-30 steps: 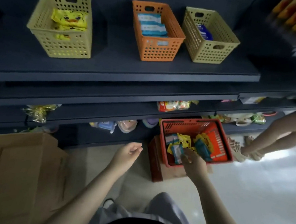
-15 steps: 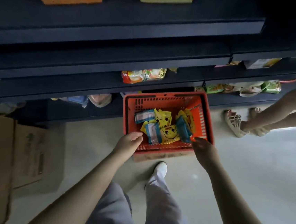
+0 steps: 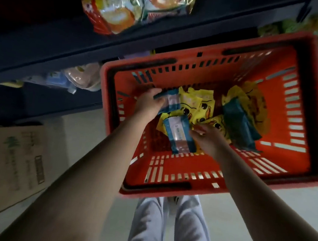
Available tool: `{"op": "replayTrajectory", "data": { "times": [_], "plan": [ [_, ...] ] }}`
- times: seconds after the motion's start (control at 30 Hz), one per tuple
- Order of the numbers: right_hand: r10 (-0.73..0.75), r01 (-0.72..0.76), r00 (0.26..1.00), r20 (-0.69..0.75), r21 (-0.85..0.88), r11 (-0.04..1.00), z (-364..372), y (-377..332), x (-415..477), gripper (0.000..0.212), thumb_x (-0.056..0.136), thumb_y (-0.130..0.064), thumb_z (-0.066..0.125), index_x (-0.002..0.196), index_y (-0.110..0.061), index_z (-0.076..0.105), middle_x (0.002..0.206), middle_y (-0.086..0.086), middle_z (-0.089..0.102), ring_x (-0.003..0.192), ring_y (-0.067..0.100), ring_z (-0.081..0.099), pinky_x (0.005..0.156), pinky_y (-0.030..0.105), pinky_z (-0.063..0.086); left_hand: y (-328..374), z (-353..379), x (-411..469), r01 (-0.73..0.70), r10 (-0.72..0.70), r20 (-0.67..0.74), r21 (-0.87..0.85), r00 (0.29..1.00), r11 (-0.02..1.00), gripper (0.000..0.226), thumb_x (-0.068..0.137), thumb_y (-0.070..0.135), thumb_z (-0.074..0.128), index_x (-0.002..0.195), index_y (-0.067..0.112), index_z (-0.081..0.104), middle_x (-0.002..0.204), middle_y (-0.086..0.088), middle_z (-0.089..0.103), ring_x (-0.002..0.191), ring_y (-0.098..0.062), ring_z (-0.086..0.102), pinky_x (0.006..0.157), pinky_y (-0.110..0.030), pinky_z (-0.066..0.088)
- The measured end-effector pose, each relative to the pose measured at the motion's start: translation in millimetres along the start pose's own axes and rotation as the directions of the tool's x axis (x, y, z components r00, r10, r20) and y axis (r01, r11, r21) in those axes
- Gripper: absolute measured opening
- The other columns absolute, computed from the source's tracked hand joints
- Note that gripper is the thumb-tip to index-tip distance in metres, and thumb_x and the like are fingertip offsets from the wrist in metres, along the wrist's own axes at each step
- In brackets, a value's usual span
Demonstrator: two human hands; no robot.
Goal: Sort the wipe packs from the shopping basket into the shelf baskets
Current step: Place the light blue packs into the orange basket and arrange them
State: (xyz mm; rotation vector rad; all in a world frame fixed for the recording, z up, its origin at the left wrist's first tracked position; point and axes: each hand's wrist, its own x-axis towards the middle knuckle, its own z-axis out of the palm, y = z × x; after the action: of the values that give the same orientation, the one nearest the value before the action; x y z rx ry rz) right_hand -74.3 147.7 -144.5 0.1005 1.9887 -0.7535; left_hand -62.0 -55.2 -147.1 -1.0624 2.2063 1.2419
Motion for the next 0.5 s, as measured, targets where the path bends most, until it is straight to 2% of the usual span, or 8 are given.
{"op": "replayTrajectory", "data": {
  "times": [0.1,0.2,0.3,0.4,0.43,0.5],
  "plan": [
    [-0.002,0.002,1.0,0.013,0.043,0.999,0,2,11,0.046,0.093,-0.028,0.061,0.135,-0.011,0.052,0.132,0.01,0.059,0.114,0.024,0.058,0.06,0.02,0.044,-10,7,15,0.001,-0.002,0.043,0.029,0.999,1.0,0.045,0.095,0.019,0.058,0.138,0.01,0.05,0.141,-0.011,0.052,0.127,-0.024,0.05,0.098,-0.025,0.038],
    [-0.025,0.023,0.999,0.042,0.038,0.999,-2,4,11,0.037,0.091,-0.023,0.064,0.125,-0.011,0.058,0.124,0.01,0.063,0.1,0.019,0.061,0.063,0.021,0.046,-14,9,23,0.013,-0.013,0.009,-0.014,1.0,1.0,0.046,0.093,0.017,0.062,0.136,0.007,0.051,0.139,-0.012,0.053,0.125,-0.023,0.051,0.092,-0.021,0.037],
    [-0.056,0.057,0.996,0.068,-0.003,0.998,1,2,9,0.029,0.089,-0.02,0.066,0.115,-0.009,0.063,0.112,0.008,0.068,0.084,0.013,0.062,0.066,0.026,0.052,-14,12,26,0.053,-0.053,0.009,-0.031,0.999,0.998,0.048,0.091,0.02,0.066,0.135,0.007,0.051,0.132,-0.011,0.056,0.118,-0.025,0.056,0.082,-0.025,0.043],
    [-0.055,0.058,0.997,0.057,-0.05,0.997,7,1,10,0.028,0.084,-0.023,0.071,0.109,-0.01,0.066,0.103,0.01,0.07,0.086,0.02,0.067,0.08,0.044,0.057,-15,16,27,0.073,-0.073,0.013,-0.004,0.997,0.997,0.048,0.09,0.026,0.067,0.132,0.005,0.054,0.128,-0.012,0.058,0.112,-0.026,0.059,0.082,-0.028,0.048],
    [-0.052,0.055,0.998,0.047,-0.067,0.996,9,1,10,0.028,0.084,-0.022,0.072,0.109,-0.009,0.067,0.103,0.011,0.07,0.087,0.022,0.068,0.081,0.046,0.057,-15,16,28,0.069,-0.069,0.01,0.004,0.998,0.998,0.047,0.09,0.027,0.068,0.129,0.004,0.056,0.127,-0.013,0.06,0.111,-0.025,0.06,0.085,-0.029,0.049],
    [-0.034,0.036,0.999,0.027,-0.079,0.996,12,1,10,0.028,0.085,-0.019,0.07,0.11,-0.008,0.065,0.105,0.011,0.069,0.085,0.019,0.067,0.077,0.039,0.058,-16,17,28,0.059,-0.059,0.001,0.011,0.998,0.998,0.045,0.087,0.029,0.07,0.122,0.003,0.06,0.122,-0.013,0.062,0.105,-0.024,0.061,0.084,-0.029,0.048]
  ]
}}
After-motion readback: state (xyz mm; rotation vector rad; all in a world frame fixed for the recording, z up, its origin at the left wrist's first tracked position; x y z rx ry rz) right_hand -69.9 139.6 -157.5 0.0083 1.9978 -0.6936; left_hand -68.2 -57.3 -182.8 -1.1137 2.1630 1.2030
